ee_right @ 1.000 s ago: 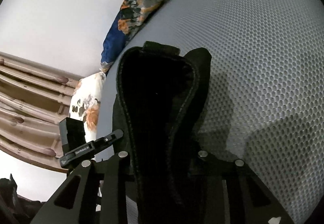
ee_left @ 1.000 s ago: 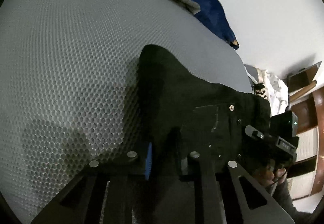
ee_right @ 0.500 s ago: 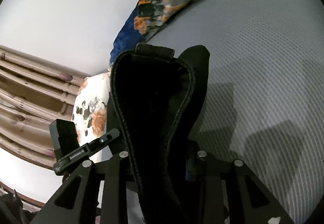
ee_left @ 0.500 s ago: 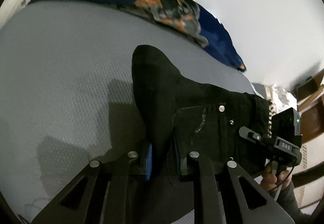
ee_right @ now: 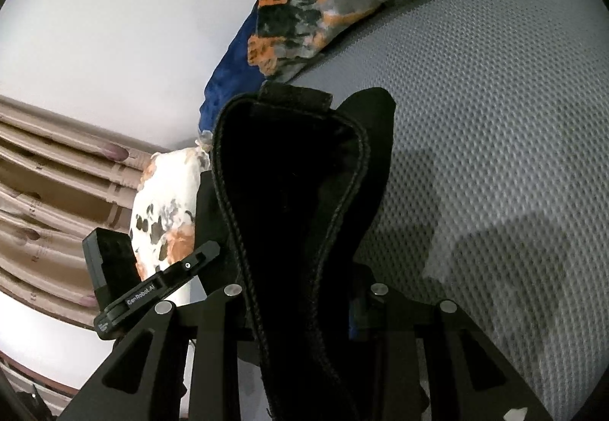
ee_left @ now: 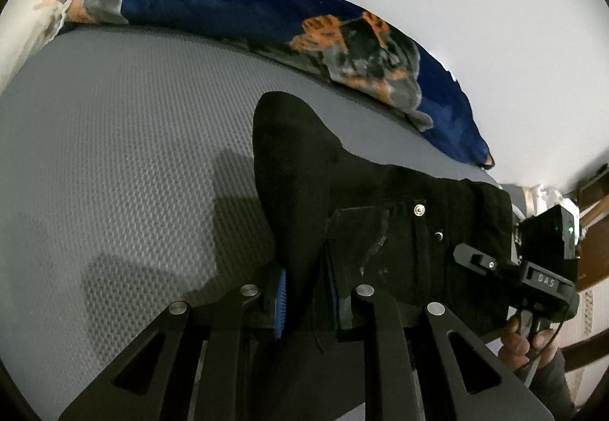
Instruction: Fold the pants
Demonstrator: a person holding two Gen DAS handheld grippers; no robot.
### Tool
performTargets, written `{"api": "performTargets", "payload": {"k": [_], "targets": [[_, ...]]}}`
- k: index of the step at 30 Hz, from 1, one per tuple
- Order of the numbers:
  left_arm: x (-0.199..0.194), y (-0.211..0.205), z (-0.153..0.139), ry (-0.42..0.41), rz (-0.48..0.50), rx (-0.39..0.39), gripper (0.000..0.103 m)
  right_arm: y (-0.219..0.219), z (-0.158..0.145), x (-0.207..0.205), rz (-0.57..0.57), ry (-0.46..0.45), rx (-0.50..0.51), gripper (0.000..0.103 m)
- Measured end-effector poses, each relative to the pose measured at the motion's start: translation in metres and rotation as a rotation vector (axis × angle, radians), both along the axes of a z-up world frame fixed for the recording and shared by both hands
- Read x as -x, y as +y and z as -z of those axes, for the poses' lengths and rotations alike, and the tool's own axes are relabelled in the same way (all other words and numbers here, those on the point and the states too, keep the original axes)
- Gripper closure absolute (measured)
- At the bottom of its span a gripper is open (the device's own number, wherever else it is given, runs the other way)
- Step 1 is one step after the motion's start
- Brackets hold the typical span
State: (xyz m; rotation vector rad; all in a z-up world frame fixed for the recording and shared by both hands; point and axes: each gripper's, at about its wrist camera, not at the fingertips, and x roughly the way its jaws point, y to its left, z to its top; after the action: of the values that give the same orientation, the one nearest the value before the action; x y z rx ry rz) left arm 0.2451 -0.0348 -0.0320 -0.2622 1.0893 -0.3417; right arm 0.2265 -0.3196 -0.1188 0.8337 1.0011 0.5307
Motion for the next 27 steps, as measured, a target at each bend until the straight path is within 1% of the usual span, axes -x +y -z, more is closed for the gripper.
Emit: {"api": "performTargets", "payload": {"k": [3,6,8,9,10,11,12,14,15,16,18,20,22,27], "targets": [[-0.009,-0.001,0.004,-0.016,0.003,-0.026,0.085,0.001,0.0,-0.01,0.002,-0.002,0.03,0.075],[-0.016,0.001,0.015,-0.024,-0.002,-0.063,0.085,0.002,0.005,-0.017,0.015,0.009,0.086,0.075],[-0.018,0.005,0.025,-0.018,-0.02,-0.105,0.085,0.003,0.012,-0.02,0.032,0.019,0.141,0.071],[-0.019,0.007,0.03,-0.013,-0.023,-0.107,0.083,0.003,0.016,-0.02,0.049,0.028,0.166,0.069],[-0.019,0.01,0.036,-0.004,-0.028,-0.111,0.082,0.002,0.019,-0.019,0.058,0.026,0.183,0.064],[-0.02,0.013,0.041,0.005,-0.036,-0.119,0.078,0.002,0.021,-0.019,0.063,0.023,0.2,0.058],[-0.02,0.014,0.045,0.01,-0.044,-0.128,0.074,0.003,0.024,-0.017,0.069,0.024,0.232,0.056],[-0.019,0.016,0.054,0.023,-0.056,-0.141,0.071,0.004,0.026,-0.015,0.078,0.023,0.278,0.052],[-0.017,0.015,0.057,0.026,-0.056,-0.148,0.07,0.004,0.026,-0.013,0.081,0.023,0.29,0.051],[-0.015,0.014,0.059,0.024,-0.054,-0.156,0.068,0.004,0.026,-0.011,0.083,0.021,0.301,0.051],[-0.009,0.014,0.06,0.002,-0.052,-0.176,0.063,0.007,0.023,-0.005,0.08,0.017,0.354,0.048],[-0.003,0.015,0.06,-0.001,-0.063,-0.201,0.058,0.008,0.021,0.001,0.08,0.017,0.376,0.046],[0.003,0.017,0.059,0.004,-0.077,-0.212,0.058,0.006,0.021,0.009,0.084,0.023,0.384,0.044],[0.033,0.024,0.052,-0.007,-0.11,-0.249,0.054,-0.001,0.016,0.035,0.117,0.031,0.368,0.043]]}}
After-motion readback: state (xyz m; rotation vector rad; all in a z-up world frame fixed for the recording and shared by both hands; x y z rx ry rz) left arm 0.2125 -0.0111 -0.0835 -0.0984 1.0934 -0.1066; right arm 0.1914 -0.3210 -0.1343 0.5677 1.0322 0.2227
